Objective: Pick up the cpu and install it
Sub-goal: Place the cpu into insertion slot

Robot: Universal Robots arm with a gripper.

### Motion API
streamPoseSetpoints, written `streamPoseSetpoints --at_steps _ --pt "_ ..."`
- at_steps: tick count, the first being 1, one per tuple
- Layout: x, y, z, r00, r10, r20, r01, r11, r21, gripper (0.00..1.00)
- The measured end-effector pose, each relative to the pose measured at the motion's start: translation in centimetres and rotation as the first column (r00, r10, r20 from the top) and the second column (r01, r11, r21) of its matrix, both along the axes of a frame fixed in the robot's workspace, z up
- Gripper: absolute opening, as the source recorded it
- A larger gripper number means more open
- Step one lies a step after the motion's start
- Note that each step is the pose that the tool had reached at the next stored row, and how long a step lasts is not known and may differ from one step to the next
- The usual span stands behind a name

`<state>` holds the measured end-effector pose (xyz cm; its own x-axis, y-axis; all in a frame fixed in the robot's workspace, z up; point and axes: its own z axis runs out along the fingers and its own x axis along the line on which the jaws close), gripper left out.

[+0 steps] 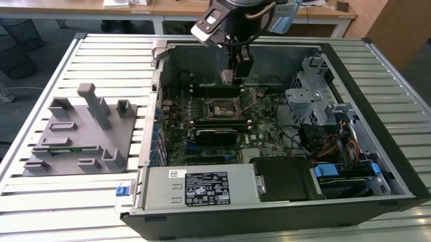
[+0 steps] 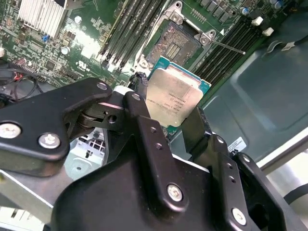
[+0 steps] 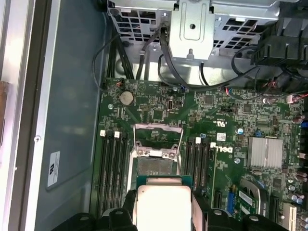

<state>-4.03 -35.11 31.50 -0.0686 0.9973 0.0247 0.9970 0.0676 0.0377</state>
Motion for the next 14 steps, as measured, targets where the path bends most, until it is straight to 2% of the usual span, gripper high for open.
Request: streamPoseSetpoints --at_steps 14 --pt "0.0 0.00 -1.40 1.0000 -0.006 -0.0002 0.006 1.0000 0.0000 0.53"
